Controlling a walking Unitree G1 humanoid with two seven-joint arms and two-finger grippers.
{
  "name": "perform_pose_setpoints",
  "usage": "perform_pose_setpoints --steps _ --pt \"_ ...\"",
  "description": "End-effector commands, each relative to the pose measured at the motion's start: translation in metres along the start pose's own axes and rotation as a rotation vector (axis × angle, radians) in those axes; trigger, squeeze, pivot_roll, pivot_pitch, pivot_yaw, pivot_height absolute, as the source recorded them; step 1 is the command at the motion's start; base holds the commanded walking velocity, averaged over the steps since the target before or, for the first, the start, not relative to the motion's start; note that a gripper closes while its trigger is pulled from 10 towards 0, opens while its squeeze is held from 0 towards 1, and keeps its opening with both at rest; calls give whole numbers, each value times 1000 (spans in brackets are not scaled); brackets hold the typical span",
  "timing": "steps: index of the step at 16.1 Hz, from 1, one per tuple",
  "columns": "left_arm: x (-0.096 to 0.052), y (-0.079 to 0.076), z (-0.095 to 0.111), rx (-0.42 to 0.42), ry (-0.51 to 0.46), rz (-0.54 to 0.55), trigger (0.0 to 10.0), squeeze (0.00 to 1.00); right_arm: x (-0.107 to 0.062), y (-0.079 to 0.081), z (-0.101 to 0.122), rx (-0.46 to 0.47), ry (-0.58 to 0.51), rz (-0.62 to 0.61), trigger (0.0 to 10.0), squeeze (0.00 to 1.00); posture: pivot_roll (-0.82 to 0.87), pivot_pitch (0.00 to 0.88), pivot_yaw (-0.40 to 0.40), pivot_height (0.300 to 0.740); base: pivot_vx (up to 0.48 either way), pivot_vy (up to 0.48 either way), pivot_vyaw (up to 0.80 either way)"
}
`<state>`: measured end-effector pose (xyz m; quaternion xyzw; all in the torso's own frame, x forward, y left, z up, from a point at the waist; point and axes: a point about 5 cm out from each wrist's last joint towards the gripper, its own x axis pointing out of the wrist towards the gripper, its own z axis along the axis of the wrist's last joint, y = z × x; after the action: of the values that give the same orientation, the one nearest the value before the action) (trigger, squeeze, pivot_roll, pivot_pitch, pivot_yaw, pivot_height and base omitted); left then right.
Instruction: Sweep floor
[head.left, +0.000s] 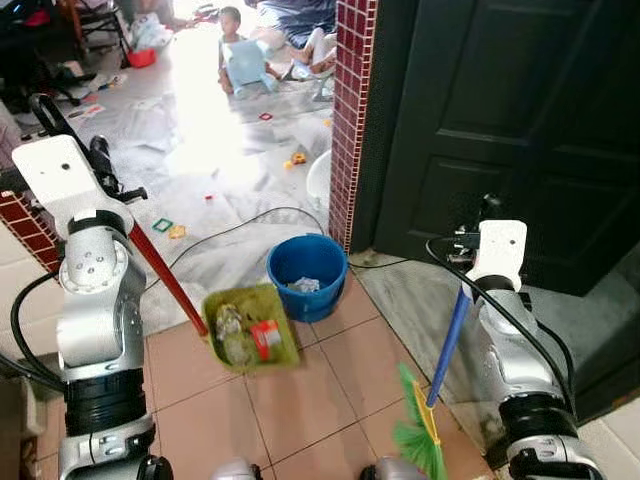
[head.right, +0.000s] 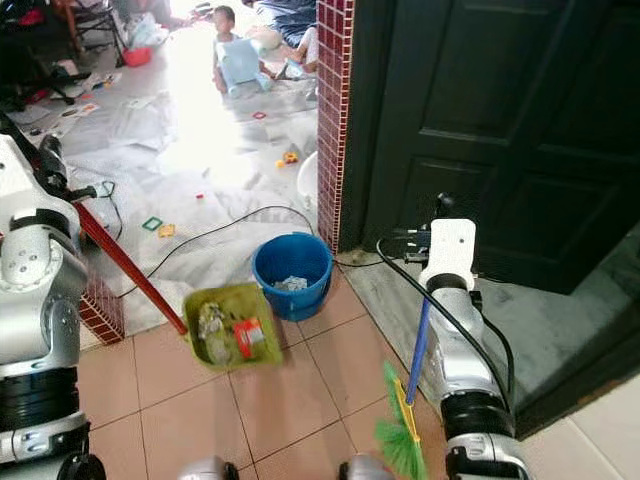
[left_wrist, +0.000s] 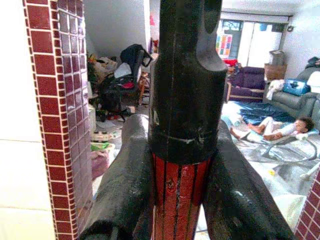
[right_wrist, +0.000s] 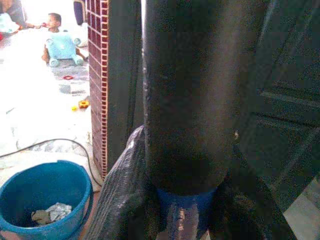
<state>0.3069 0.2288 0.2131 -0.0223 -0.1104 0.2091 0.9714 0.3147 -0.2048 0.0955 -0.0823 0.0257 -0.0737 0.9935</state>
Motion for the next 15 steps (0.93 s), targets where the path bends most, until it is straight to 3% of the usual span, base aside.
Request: perform_pose_setpoints --steps 1,9,15 --pt "6 -1 32 -36 -126 9 10000 0 4 2 5 -12 -16 13 10000 0 -62 0 26 740 0 0 0" --pt "35 -16 70 -111 -252 -34 10000 0 5 3 6 -10 -30 15 10000 0 -76 0 33 740 0 0 -113" --pt "41 -25 73 -131 -275 -58 10000 0 2 5 8 -12 -56 24 10000 0 -84 0 43 740 335 0 0"
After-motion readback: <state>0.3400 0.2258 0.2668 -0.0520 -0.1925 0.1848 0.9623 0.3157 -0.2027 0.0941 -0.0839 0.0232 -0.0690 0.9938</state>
